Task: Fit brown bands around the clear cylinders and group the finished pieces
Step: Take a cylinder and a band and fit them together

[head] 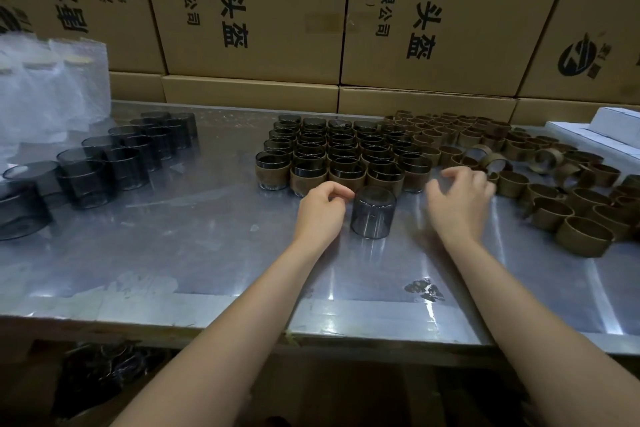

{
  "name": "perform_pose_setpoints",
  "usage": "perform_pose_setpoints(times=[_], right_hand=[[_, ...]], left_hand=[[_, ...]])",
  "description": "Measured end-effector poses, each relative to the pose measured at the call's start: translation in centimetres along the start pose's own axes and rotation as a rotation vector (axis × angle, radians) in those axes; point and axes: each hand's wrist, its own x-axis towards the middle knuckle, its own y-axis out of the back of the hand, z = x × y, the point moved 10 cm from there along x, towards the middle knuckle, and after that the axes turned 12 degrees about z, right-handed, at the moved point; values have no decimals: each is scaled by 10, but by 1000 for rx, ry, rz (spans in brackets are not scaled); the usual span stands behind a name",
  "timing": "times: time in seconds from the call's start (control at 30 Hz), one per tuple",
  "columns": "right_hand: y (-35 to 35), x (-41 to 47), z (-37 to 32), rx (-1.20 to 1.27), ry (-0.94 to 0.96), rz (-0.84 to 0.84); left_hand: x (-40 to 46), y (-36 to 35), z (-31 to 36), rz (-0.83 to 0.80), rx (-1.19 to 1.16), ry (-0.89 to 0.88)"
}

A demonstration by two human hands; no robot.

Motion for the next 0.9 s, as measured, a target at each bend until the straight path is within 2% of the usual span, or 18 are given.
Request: perform_pose_setpoints(times=[0.07, 0.13, 0.37, 0.57, 0.67, 0.8, 0.9], right_hand=[[-2, 12, 15, -202, 11, 4], [-7, 24, 23, -304, 43, -15], [-33, 37, 44, -513, 33, -198], [-30, 35, 37, -605, 104, -178], [-29, 27, 24, -564, 217, -202], [-19, 12, 5, -383, 321, -220], [1, 2, -10, -114, 299, -135]], left_hand=[[3, 1, -3, 2, 0, 8], [6, 3, -5, 12, -38, 29], [10, 0, -8, -24, -82, 50], [9, -1, -8, -33, -85, 58], [8, -1, -7, -38, -81, 59], [7, -1, -5, -45, -76, 49], [6, -1, -4, -43, -60, 35]])
